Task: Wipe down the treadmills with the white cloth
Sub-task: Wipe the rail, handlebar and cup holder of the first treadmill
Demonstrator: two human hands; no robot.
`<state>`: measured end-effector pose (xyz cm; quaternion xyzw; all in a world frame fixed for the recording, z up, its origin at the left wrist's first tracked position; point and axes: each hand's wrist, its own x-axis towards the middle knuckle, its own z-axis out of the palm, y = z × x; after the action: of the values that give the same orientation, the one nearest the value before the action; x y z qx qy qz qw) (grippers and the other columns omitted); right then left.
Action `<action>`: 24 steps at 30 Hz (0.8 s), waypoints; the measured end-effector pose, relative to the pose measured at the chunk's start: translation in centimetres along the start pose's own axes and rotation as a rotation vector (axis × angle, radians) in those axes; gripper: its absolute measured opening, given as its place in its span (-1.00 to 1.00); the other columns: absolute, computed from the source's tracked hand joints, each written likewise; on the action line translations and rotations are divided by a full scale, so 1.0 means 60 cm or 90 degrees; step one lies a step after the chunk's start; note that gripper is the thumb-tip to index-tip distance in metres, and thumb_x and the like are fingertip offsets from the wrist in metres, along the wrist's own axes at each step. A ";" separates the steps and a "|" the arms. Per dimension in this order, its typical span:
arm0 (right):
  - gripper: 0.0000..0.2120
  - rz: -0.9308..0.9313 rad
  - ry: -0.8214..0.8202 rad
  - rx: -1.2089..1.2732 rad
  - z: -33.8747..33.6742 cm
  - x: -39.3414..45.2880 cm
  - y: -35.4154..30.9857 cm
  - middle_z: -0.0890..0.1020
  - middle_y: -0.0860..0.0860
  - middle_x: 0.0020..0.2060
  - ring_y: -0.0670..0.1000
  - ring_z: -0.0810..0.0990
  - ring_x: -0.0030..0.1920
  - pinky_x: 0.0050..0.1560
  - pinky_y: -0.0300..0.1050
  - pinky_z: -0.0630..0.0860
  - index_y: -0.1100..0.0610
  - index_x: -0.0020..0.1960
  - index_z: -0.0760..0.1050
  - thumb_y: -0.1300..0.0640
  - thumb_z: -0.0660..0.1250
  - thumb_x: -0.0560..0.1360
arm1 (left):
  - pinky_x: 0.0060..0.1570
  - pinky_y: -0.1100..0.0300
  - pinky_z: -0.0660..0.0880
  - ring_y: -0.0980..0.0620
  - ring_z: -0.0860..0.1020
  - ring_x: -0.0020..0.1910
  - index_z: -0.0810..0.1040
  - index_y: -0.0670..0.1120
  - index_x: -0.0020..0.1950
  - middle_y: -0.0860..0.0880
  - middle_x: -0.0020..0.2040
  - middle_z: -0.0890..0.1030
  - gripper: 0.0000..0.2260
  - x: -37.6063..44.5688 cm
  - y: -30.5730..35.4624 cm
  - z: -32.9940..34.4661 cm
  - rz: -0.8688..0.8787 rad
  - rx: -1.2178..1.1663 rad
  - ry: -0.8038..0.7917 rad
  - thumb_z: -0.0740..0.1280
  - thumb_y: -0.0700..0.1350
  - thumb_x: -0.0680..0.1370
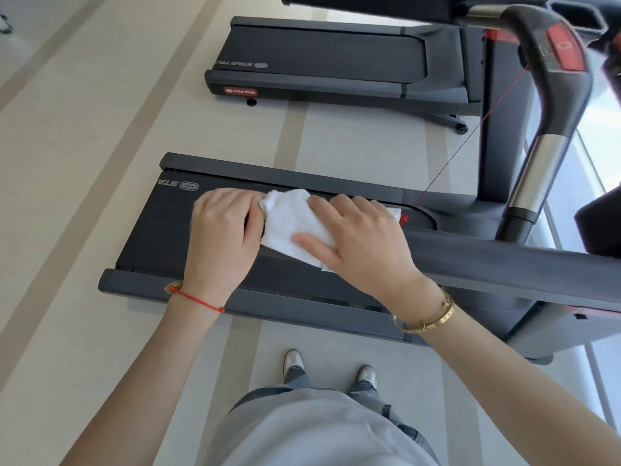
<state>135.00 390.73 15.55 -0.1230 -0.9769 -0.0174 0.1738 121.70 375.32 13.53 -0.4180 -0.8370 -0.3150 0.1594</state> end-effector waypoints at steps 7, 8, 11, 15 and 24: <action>-0.41 0.047 0.007 -0.109 -0.029 -0.100 0.070 0.54 0.11 0.01 0.17 0.50 -0.07 0.03 0.06 0.44 0.12 0.33 0.44 -0.32 0.03 0.61 | 0.33 -0.09 0.36 -0.03 0.62 -0.08 0.66 -0.08 -0.03 0.04 -0.11 0.69 -0.71 -0.001 0.042 0.017 0.032 0.039 -0.021 0.15 -0.14 0.67; -0.41 0.057 0.008 -0.126 -0.034 -0.116 0.083 0.54 0.13 0.05 0.19 0.50 -0.02 0.07 0.07 0.43 0.13 0.34 0.43 -0.31 0.04 0.61 | 0.36 -0.08 0.34 -0.01 0.62 -0.08 0.66 -0.08 -0.03 0.05 -0.10 0.70 -0.70 0.000 0.057 0.024 0.045 0.037 -0.028 0.13 -0.13 0.68; -0.40 0.086 0.013 -0.159 -0.043 -0.161 0.125 0.52 0.18 0.15 0.24 0.49 0.12 0.18 0.12 0.38 0.14 0.38 0.40 -0.30 0.04 0.62 | 0.34 -0.01 0.35 0.03 0.63 -0.11 0.65 -0.06 -0.05 0.08 -0.12 0.69 -0.69 0.002 0.103 0.048 0.081 0.024 -0.049 0.12 -0.11 0.68; -0.37 0.137 0.018 -0.187 -0.052 -0.220 0.184 0.49 0.22 0.23 0.28 0.45 0.22 0.25 0.16 0.33 0.15 0.42 0.37 -0.31 0.03 0.61 | 0.22 0.09 0.39 0.01 0.61 -0.17 0.64 -0.05 -0.08 0.08 -0.16 0.68 -0.73 0.004 0.165 0.077 0.108 -0.014 -0.071 0.17 -0.11 0.66; -0.47 0.194 0.074 -0.180 -0.039 -0.218 0.171 0.52 0.20 0.21 0.29 0.47 0.20 0.26 0.19 0.33 0.12 0.38 0.36 -0.24 0.00 0.64 | -0.04 0.12 0.39 -0.02 0.48 -0.34 0.47 -0.06 -0.24 0.08 -0.34 0.51 -0.78 0.000 0.262 0.118 0.111 -0.045 -0.077 0.18 -0.18 0.60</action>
<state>150.21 397.42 13.14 -0.2909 -0.9234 -0.1345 0.2113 134.25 387.06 14.41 -0.5132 -0.7938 -0.3033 0.1203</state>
